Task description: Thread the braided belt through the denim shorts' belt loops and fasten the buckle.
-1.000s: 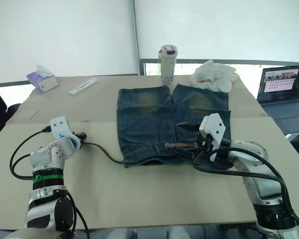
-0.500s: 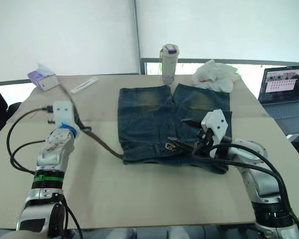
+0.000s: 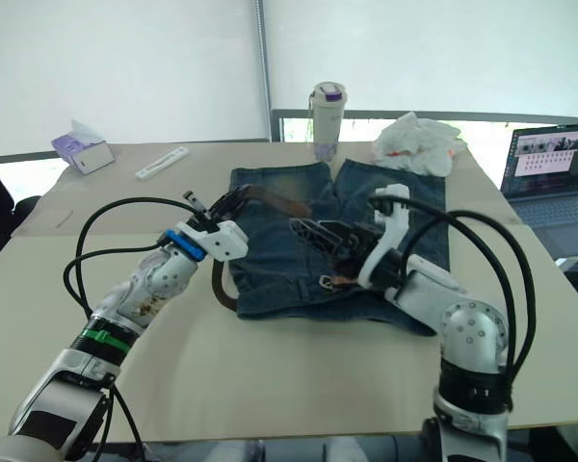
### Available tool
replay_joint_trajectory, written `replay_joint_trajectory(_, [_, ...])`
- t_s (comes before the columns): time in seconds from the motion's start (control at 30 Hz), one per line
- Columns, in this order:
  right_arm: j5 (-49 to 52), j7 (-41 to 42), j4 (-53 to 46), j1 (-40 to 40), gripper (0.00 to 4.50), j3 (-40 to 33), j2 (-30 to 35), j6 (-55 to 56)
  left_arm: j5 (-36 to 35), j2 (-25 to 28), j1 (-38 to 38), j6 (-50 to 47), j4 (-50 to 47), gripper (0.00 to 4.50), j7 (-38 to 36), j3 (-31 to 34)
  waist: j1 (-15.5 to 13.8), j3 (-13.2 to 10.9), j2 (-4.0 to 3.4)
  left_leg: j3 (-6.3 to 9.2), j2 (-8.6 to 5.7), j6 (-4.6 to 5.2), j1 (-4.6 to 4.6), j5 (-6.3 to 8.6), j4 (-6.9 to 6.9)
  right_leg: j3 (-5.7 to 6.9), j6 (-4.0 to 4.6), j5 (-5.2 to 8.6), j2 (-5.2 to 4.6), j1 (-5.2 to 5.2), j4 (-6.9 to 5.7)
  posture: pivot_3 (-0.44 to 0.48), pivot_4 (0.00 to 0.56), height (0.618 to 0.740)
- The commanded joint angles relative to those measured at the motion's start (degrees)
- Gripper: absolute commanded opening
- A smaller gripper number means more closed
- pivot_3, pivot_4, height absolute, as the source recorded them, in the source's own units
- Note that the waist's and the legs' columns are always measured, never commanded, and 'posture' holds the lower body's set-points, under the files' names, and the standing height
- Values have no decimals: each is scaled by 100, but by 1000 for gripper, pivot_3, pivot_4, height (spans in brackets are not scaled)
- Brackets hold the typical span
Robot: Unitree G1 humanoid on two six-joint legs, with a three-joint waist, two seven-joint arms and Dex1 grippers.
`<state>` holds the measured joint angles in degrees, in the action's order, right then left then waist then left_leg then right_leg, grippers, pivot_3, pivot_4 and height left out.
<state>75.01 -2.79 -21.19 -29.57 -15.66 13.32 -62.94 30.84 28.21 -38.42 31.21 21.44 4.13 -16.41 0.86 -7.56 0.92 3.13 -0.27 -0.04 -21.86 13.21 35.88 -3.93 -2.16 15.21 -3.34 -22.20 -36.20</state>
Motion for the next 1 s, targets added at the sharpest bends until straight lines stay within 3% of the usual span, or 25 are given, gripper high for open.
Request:
replay_joint_trajectory(0.03, [776,-749,-84,-8,4500,323,-100,-137,90,-66,-151,201,44,24,146,69,5,1,-2,0,0,1,0,0,0,0,0,0,1,0,-1,0,150,740])
replay_joint_trajectory(0.2, [812,-1417,332,85,4500,340,-502,471,70,-110,-109,350,-11,24,154,146,11,2,-3,-2,-2,7,-3,-4,3,1,-1,0,9,-1,0,0,150,740])
replay_joint_trajectory(0.43, [1023,-1478,766,31,4500,-48,-615,1093,18,-62,7,499,-44,24,40,180,5,4,-5,-3,-7,9,-3,-5,4,1,-5,-3,14,-1,-1,0,150,740])
replay_joint_trajectory(0.53, [953,-1358,795,-16,3690,-41,-574,1227,29,-62,20,511,-36,0,21,186,12,5,-7,-3,-4,9,-3,-5,3,1,-5,-3,17,-1,-1,0,150,740])
replay_joint_trajectory(0.87, [889,-1210,832,-37,202,36,-609,1553,-38,-84,62,624,53,0,-69,178,24,7,-12,-5,0,9,-2,-6,3,0,-5,-3,22,-1,-1,0,150,740])
replay_joint_trajectory(1.0, [883,-1143,812,-40,37,37,-651,1708,-70,-82,106,628,46,0,-134,192,23,8,-13,-5,0,9,-3,-6,3,0,-5,-3,22,-1,-1,0,150,740])
